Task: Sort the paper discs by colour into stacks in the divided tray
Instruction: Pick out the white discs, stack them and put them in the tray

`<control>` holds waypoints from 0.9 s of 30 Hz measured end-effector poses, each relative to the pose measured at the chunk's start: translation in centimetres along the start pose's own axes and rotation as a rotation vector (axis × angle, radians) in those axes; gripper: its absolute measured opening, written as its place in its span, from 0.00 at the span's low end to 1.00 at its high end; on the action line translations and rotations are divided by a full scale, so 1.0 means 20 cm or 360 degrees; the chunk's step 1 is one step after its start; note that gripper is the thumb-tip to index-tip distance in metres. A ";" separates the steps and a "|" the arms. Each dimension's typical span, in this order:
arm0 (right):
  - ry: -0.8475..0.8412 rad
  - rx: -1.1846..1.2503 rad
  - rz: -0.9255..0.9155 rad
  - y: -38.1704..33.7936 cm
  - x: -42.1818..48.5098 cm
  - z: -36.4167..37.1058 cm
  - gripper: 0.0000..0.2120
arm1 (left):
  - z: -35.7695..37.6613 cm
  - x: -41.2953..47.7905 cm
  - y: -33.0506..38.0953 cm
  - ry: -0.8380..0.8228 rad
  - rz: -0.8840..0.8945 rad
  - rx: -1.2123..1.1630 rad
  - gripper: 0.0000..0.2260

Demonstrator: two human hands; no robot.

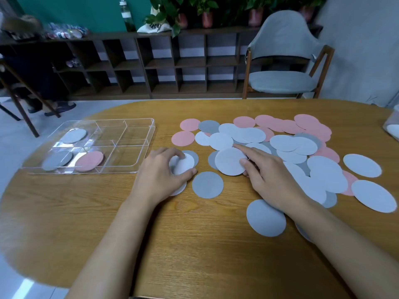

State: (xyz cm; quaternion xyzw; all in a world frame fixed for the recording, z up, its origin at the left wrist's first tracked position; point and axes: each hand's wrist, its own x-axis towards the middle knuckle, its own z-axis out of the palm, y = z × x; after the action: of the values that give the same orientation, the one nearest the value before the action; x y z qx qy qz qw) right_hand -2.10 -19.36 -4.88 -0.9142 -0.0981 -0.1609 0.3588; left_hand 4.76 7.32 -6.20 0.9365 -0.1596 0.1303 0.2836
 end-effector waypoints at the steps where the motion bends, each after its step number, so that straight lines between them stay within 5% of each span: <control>1: 0.0004 0.0001 0.0003 0.00 0.00 0.00 0.19 | 0.01 0.00 0.00 -0.0006 -0.0020 -0.0020 0.19; 12: 0.0026 0.0052 0.0060 0.02 -0.01 -0.02 0.19 | 0.01 -0.01 0.07 0.0041 0.0053 -0.0240 0.09; 19: 0.0065 0.0099 0.0116 0.02 0.00 -0.01 0.20 | -0.03 -0.02 0.13 0.0239 0.0428 -0.0207 0.05; 23: 0.0077 0.0111 0.0134 0.03 0.00 0.00 0.20 | -0.01 -0.02 0.16 0.0367 0.0260 -0.0499 0.04; 27: 0.0066 0.0138 0.0139 0.02 0.01 0.01 0.20 | 0.00 -0.03 0.19 0.0160 0.0123 -0.0836 0.03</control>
State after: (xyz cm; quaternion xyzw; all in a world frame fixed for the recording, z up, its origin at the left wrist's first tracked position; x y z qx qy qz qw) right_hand -1.72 -19.39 -5.21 -0.8977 -0.0575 -0.1594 0.4066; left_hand 2.91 4.49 -4.59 0.8165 -0.2093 0.1417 0.5192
